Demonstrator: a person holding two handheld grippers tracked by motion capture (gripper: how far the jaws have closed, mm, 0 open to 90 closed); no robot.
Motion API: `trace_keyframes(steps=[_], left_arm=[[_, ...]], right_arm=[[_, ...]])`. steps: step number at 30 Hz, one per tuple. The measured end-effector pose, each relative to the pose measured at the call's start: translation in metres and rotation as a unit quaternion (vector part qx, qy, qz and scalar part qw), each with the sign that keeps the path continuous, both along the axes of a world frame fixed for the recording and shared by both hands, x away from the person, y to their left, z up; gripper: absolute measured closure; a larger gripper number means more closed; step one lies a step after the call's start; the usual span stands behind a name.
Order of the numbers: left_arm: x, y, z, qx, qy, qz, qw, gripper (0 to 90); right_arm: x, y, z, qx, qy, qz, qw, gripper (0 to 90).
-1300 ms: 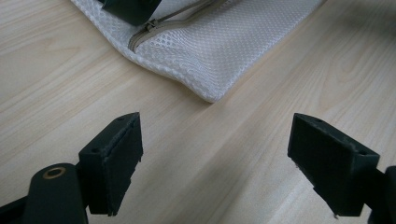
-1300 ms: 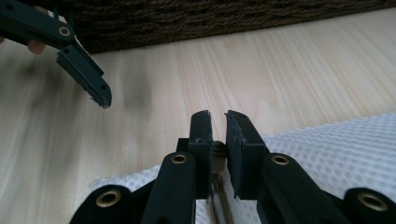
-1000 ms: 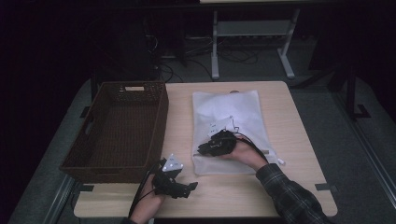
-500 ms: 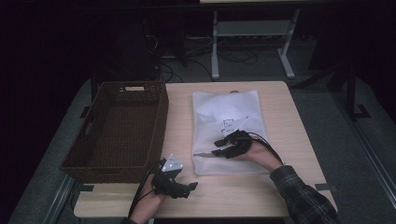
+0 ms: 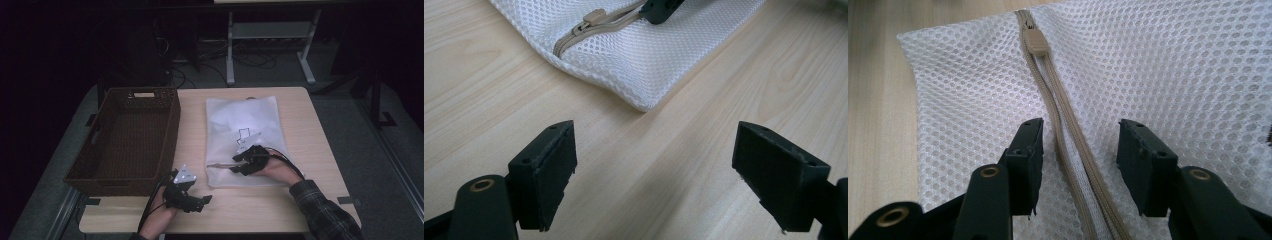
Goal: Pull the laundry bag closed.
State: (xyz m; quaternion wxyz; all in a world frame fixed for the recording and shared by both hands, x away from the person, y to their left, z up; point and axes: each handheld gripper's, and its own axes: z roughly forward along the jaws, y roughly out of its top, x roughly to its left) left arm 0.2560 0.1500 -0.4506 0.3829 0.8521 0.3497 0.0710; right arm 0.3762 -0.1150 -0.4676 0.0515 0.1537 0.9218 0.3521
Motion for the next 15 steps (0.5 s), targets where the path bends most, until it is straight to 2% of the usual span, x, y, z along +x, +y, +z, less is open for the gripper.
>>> trace_keyframes(steps=[3,7,8,9,15], left_arm=[[0.0004,-0.0008,0.0001,-0.001,0.001,0.0,1.0,17.4],[0.0013,-0.0022,0.0005,-0.004,0.002,0.005,1.0,17.4],[0.0013,-0.0022,0.0005,-0.004,0.002,0.005,1.0,17.4],[0.0019,-0.0032,0.0009,-0.01,0.005,0.007,0.9999,17.4],[0.0031,-0.0077,0.0014,-0.006,0.007,0.01,0.9999,17.3]], right_arm=[[-0.0004,-0.0022,-0.0014,0.009,-0.003,-0.003,1.0,59.0],[-0.0007,-0.0016,-0.0006,0.005,-0.008,-0.005,0.9999,69.2],[-0.0007,-0.0016,-0.0006,0.005,-0.008,-0.005,0.9999,69.2],[-0.001,-0.0015,-0.0009,0.007,-0.009,-0.001,0.9999,76.1],[0.0012,-0.0038,-0.0028,0.021,-0.003,-0.014,0.9997,83.7]])
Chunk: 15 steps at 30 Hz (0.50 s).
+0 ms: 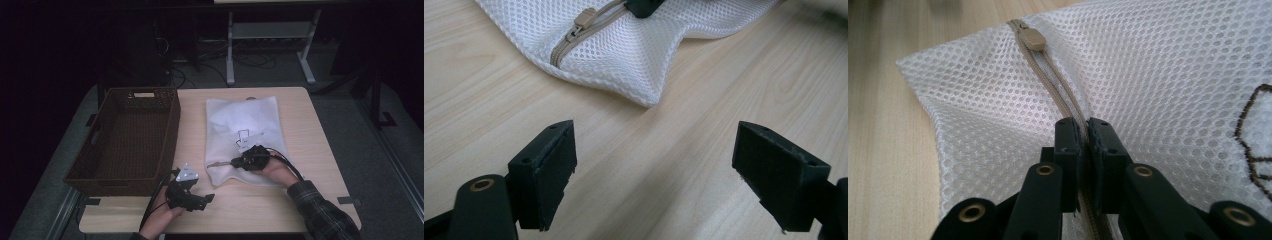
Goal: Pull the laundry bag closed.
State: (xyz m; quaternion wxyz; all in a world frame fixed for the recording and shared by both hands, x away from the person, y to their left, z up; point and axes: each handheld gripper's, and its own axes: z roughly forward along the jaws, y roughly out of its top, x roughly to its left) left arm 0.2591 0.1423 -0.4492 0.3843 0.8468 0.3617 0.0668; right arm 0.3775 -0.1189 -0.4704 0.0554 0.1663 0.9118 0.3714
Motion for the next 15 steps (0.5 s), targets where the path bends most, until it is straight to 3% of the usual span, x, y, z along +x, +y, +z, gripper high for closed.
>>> trace_keyframes(steps=[6,10,15], left_arm=[[0.006,-0.002,0.003,-0.008,-0.002,0.002,1.0,17.3],[0.017,-0.006,0.005,-0.011,0.003,0.012,0.9999,17.4],[0.031,-0.014,0.011,-0.015,-0.007,0.026,0.9995,17.4]], right_arm=[[0.003,-0.003,0.003,0.018,0.018,-0.009,0.9996,84.3],[0.005,-0.01,0.009,0.043,0.029,-0.015,0.9985,84.3],[0.005,-0.017,0.015,0.064,0.029,-0.019,0.9973,84.3]])
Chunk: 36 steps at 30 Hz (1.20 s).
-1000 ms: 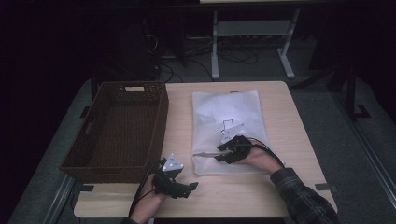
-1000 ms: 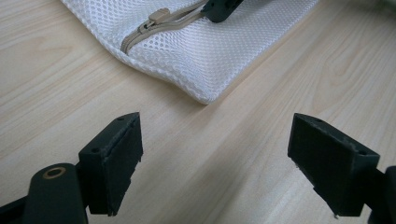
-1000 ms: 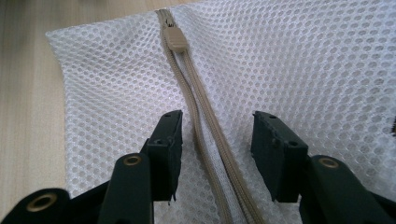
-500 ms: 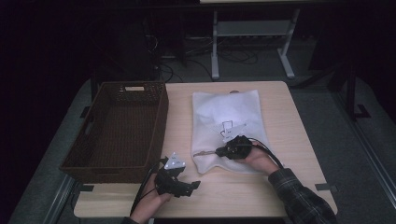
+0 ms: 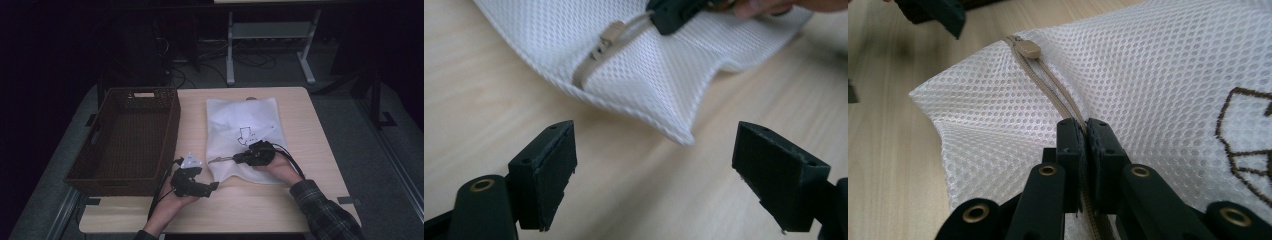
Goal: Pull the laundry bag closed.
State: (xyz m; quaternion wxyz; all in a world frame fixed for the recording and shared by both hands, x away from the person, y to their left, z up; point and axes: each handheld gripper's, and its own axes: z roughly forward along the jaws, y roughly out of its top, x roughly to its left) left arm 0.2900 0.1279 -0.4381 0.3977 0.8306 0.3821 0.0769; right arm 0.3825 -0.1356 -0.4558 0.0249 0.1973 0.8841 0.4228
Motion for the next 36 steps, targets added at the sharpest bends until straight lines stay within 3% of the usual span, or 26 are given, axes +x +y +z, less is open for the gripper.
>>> trace_keyframes(steps=[9,18,27,36], left_arm=[[0.031,-0.007,0.005,0.008,-0.012,0.031,0.9994,18.1],[0.051,-0.009,-0.002,-0.006,0.001,0.025,0.9997,19.6],[0.061,-0.011,-0.005,-0.018,-0.012,-0.01,0.9997,35.5],[0.062,-0.01,-0.006,-0.024,-0.01,-0.03,0.9992,59.9]], right_arm=[[-0.001,-0.004,0.005,0.011,-0.008,-0.003,0.9999,84.3],[-0.001,-0.012,0.01,0.037,-0.005,-0.008,0.9993,84.3],[0.0,-0.018,0.012,0.055,0.003,-0.014,0.9984,84.2],[0.001,-0.02,0.012,0.059,0.005,-0.013,0.9982,84.2]])
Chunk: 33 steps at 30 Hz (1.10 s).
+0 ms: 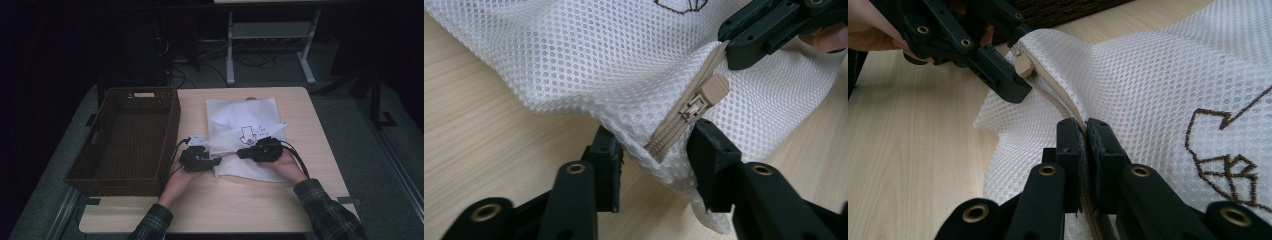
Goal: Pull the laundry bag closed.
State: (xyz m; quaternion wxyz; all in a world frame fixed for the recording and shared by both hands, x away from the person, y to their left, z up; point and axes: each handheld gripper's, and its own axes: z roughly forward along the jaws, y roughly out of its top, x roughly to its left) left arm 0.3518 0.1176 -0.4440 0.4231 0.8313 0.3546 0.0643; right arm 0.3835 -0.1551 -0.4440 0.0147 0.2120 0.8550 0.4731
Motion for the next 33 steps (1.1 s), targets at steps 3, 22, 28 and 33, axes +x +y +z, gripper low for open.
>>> trace_keyframes(steps=[3,22,28,33], left_arm=[[0.001,0.001,0.0,-0.004,0.006,-0.003,1.0,62.3],[-0.004,0.004,-0.003,0.005,0.004,-0.022,0.9997,79.5],[-0.007,0.004,-0.003,0.012,-0.003,-0.029,0.9995,80.3],[-0.009,0.004,-0.003,0.019,-0.009,-0.034,0.9992,80.5]], right_arm=[[0.0,0.0,0.0,0.0,0.002,-0.001,1.0,84.1],[-0.021,0.035,0.01,-0.003,0.005,0.046,0.9989,71.9],[-0.018,0.044,0.003,-0.013,0.011,0.044,0.9989,72.0],[-0.016,0.047,0.001,-0.012,0.014,0.042,0.9989,72.1]])
